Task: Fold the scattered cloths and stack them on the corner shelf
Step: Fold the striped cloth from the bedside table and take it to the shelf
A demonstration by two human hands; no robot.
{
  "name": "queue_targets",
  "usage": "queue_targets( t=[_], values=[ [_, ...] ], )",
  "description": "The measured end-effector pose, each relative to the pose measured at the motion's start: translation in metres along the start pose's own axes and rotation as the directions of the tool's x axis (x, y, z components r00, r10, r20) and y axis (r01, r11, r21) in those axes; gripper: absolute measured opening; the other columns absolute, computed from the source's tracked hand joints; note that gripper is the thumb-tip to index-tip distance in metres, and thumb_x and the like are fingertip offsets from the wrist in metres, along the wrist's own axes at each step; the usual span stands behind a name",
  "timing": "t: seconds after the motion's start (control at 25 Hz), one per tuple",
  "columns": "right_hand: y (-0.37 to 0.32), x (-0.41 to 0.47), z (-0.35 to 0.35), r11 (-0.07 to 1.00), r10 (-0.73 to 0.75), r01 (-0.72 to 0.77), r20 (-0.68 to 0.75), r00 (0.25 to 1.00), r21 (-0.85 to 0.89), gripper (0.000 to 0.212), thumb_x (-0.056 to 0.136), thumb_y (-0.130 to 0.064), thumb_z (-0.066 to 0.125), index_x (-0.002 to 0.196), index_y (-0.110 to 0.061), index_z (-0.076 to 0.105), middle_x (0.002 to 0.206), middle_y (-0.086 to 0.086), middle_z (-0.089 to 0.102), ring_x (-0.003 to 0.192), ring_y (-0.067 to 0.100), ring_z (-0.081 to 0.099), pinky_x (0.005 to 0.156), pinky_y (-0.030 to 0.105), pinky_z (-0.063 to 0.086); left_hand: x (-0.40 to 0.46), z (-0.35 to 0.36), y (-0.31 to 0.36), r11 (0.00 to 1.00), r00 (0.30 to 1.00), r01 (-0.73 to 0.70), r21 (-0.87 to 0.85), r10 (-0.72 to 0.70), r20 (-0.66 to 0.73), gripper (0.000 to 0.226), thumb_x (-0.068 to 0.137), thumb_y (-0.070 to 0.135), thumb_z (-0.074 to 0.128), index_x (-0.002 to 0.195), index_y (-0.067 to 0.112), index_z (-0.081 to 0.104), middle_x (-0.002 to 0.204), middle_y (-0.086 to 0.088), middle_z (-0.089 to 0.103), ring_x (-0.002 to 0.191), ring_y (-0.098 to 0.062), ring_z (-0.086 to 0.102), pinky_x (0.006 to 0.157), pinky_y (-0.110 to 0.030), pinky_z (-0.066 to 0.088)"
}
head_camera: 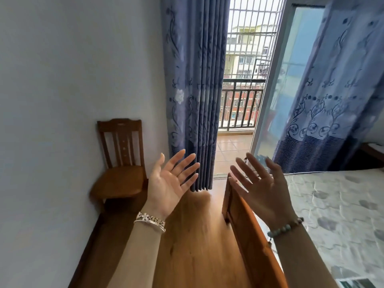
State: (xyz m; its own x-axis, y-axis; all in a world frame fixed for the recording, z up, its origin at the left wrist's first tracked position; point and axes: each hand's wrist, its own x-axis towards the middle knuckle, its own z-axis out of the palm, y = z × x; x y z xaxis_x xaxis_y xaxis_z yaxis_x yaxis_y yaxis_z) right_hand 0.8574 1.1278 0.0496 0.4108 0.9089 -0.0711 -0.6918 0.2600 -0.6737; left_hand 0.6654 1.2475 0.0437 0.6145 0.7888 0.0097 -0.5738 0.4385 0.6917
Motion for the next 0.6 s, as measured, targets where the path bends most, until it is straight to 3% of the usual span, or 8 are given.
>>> queue_targets(
  t=[0.24, 0.6],
  values=[
    [-0.009, 0.173, 0.025, 0.998, -0.065, 0.064, -0.033, 0.997, -0.028, 0.043, 0.083, -0.045, 0.056, 0.111, -0.019, 0.073, 0.125, 0.010, 0.067, 0.118, 0.030, 0.062, 0.102, 0.049, 0.044, 0.183, -0.028, 0.049, 0.997, 0.997, 0.065, 0.034, -0.067, 0.047, 0.052, 0.098, 0.053, 0.031, 0.123, 0.018, 0.061, 0.128, -0.010, 0.065, 0.118, -0.030, 0.061, 0.100, -0.045, 0.044],
    [-0.042, 0.449, -0.014, 0.991, -0.119, 0.122, -0.063, 0.991, 0.053, 0.041, 0.082, -0.045, 0.056, 0.106, -0.018, 0.075, 0.126, 0.011, 0.066, 0.118, 0.032, 0.062, 0.105, 0.052, 0.040, 0.474, -0.051, 0.029, 0.990, 0.986, 0.135, 0.030, -0.138, 0.093, 0.051, 0.096, 0.051, 0.036, 0.121, 0.015, 0.062, 0.127, -0.013, 0.065, 0.112, -0.031, 0.063, 0.096, -0.044, 0.046]
  ],
)
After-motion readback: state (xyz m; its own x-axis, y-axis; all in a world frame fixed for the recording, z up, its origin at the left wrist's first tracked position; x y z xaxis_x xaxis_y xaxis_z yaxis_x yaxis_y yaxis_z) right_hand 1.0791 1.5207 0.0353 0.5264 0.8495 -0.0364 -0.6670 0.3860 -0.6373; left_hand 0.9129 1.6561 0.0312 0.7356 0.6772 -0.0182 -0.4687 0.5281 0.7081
